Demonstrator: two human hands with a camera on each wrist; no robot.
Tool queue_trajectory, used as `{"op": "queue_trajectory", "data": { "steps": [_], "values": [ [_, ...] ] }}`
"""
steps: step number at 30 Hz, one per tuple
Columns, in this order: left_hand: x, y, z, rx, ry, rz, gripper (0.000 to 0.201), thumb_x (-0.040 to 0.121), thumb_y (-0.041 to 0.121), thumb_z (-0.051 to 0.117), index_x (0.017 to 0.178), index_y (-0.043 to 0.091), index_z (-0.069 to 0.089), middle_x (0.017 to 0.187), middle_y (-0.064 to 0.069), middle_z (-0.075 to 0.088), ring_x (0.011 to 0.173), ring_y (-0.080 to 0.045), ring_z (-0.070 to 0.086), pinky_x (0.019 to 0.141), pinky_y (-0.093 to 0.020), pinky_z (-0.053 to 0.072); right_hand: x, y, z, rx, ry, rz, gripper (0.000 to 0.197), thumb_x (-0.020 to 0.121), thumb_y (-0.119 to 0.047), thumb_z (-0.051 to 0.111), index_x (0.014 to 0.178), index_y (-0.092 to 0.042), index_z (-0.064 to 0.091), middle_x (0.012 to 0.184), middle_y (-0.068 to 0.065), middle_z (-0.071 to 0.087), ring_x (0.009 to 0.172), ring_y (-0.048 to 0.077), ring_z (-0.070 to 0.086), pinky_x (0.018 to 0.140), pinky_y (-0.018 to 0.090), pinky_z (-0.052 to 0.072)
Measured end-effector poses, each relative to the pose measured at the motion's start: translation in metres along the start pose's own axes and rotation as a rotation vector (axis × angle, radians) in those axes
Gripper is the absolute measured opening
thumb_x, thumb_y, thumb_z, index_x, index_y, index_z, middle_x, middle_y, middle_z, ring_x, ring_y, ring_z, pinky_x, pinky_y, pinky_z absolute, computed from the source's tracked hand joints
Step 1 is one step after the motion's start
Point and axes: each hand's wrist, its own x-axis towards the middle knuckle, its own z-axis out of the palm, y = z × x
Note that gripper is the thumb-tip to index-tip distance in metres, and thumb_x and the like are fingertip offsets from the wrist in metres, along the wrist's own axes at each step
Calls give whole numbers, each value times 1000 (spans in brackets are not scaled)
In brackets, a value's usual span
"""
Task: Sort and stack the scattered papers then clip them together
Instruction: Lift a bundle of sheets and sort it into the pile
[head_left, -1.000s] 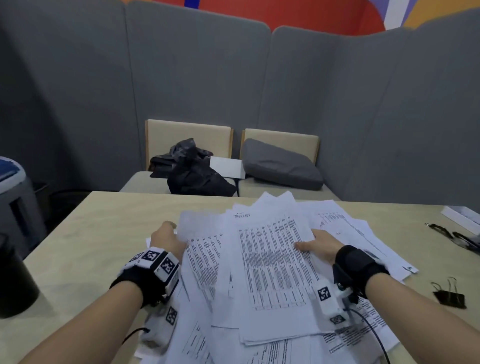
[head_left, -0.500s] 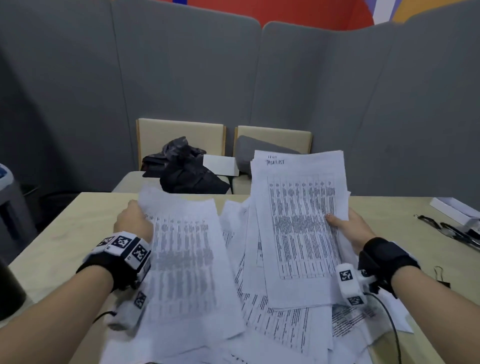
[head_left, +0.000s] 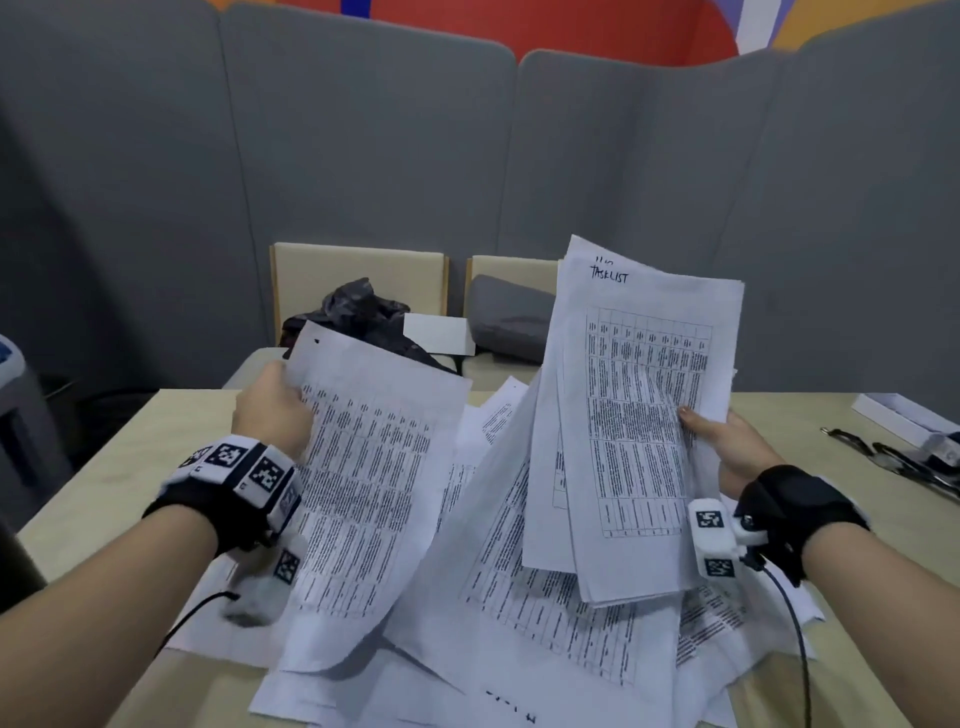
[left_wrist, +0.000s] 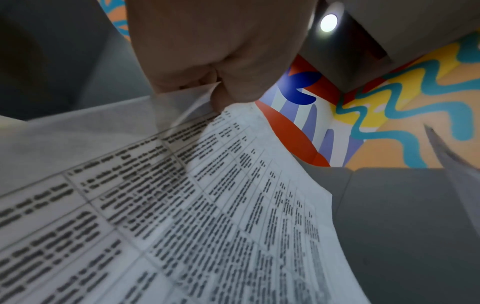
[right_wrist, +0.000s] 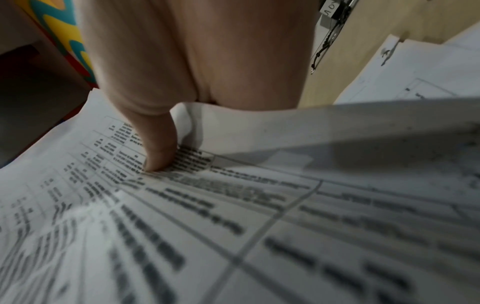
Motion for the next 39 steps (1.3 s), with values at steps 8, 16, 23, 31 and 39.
{"op": "queue_trajectory", "data": {
  "steps": [8,16,23,31,39],
  "values": [
    [1,22,-15,-8,56,216,23,94,5,42,104,1,62,100,-21,66,90,-35,55,71,-31,32,7,-20,9,-4,-160,41,110,42,-40,94,134,0,51,130,18,62,125,33,55,113,50,33],
    [-3,4,4,-11,-385,174,22,96,19,47,84,6,61,73,-8,59,72,-26,55,57,-30,34,10,-14,46,0,-76,76,64,76,-20,76,132,-1,53,127,21,62,122,37,56,108,53,39],
    [-28,3,30,68,-609,130,35,96,17,43,62,14,47,59,0,48,53,-12,44,52,-26,31,22,23,89,-278,65,35,40,92,-8,61,130,2,54,126,11,61,113,28,59,101,37,43],
    [-45,-2,26,7,-739,94,24,81,22,66,59,14,60,50,6,61,54,-16,62,51,-20,44,17,35,120,-382,88,3,32,93,-4,58,124,0,59,123,16,64,100,26,60,89,34,47],
    [-34,-4,20,51,-639,51,14,82,19,63,72,9,62,72,-4,66,74,-24,65,66,-29,48,10,37,95,-506,149,79,31,91,-9,63,119,4,61,120,13,65,98,24,58,86,29,42]
  ]
}}
